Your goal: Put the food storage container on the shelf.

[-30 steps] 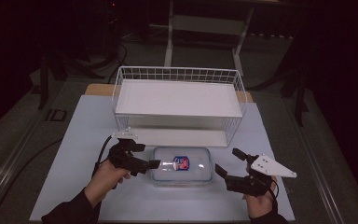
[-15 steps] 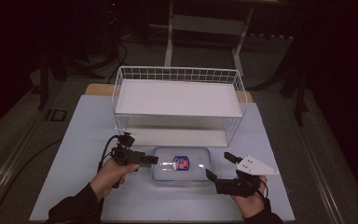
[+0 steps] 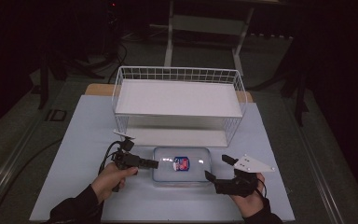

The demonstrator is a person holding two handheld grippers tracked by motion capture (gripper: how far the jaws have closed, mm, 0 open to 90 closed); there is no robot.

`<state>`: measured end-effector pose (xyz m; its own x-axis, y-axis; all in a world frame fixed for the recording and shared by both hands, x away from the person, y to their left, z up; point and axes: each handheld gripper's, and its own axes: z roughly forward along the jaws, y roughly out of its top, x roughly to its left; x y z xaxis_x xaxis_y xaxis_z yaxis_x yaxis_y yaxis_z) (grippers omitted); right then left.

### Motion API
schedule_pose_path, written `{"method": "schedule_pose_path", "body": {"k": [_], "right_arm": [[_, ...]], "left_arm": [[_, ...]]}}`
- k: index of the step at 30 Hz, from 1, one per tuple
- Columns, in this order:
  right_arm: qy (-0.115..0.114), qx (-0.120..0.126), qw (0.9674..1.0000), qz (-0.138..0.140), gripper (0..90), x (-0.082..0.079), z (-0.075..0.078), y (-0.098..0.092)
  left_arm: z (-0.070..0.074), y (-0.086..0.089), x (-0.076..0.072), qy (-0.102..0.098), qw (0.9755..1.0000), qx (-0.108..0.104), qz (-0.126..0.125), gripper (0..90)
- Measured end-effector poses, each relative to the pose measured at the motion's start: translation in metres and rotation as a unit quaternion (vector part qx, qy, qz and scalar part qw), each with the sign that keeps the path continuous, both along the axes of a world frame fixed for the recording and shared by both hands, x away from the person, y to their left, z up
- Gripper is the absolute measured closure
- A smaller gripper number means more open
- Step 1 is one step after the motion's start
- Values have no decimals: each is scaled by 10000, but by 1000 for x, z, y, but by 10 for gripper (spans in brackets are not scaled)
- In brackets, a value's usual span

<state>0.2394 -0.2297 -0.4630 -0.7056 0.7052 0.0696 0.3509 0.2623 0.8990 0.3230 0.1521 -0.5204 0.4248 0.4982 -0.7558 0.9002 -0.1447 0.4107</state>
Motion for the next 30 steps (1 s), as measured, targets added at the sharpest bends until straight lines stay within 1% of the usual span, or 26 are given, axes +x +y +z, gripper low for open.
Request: {"method": "schedule_pose_path", "body": {"k": [2, 3, 4, 5, 6, 7, 8, 9, 10, 11, 12, 13, 16, 19, 20, 21, 22, 23, 24, 26, 27, 28, 29, 30], "right_arm": [[143, 8, 9999, -14, 130, 3, -2, -2], [211, 27, 9998, -28, 130, 5, -3, -2], [290, 64, 9996, -21, 130, 7, -4, -4], [290, 64, 9996, -21, 130, 7, -4, -4], [436, 71, 9990, -64, 135, 10, -6, -5], [483, 60, 9988, -69, 136, 11, -7, -6], [483, 60, 9988, -69, 136, 11, -7, -6], [547, 60, 9985, -77, 143, 13, -8, -6], [694, 99, 9975, -10, 153, 15, -10, -7], [756, 101, 9971, 2, 157, 17, -11, -8], [848, 131, 9963, 11, 187, 18, -12, -8], [979, 199, 9950, 87, 195, 21, -14, -10], [1308, 338, 9908, 98, 205, 28, -20, -12], [1524, 463, 9872, 120, 222, 32, -24, -15], [1619, 524, 9853, 125, 238, 34, -25, -16], [1619, 524, 9853, 125, 238, 34, -25, -16], [1675, 557, 9842, 154, 252, 35, -26, -17], [1862, 651, 9801, 205, 274, 38, -29, -19], [1946, 696, 9781, 256, 286, 39, -30, -19], [2089, 749, 9746, 295, 311, 41, -33, -20], [2089, 749, 9746, 295, 311, 41, -33, -20], [2176, 792, 9722, 336, 324, 42, -34, -21], [2268, 815, 9698, 379, 361, 44, -37, -22], [2337, 831, 9679, 409, 366, 44, -37, -22]], "left_arm": [[4, -1, -3, -111, 9999, 64, -19, 496], [4, -1, -3, -111, 9999, 64, -19, 505], [8, -1, -7, -212, 9997, 103, -80, 513], [8, -1, -7, -212, 9997, 103, -80, 522], [10, -1, -10, -307, 9994, 113, -106, 527], [10, -1, -10, -307, 9994, 113, -106, 531], [11, -1, -11, -324, 9993, 108, -119, 531], [11, -1, -13, -365, 9992, 108, -115, 535], [12, -1, -14, -376, 9992, 110, -105, 536], [12, -1, -15, -420, 9990, 129, -117, 539], [13, -1, -16, -479, 9987, 151, -125, 540], [13, -1, -18, -500, 9986, 150, -129, 541], [15, -1, -22, -600, 9979, 166, -158, 550], [16, -1, -25, -693, 9972, 178, -201, 555], [16, -1, -26, -706, 9971, 177, -208, 557], [16, -1, -26, -706, 9971, 177, -208, 559], [17, -1, -28, -754, 9966, 193, -252, 559], [18, -2, -29, -767, 9965, 198, -257, 563], [17, -2, -30, -780, 9965, 187, -253, 563], [17, -2, -31, -779, 9964, 180, -266, 566], [17, -2, -31, -779, 9964, 180, -266, 567], [18, -2, -32, -796, 9963, 189, -277, 567], [18, -2, -32, -802, 9962, 186, -279, 568], [18, -2, -32, -799, 9962, 181, -289, 569]]}}
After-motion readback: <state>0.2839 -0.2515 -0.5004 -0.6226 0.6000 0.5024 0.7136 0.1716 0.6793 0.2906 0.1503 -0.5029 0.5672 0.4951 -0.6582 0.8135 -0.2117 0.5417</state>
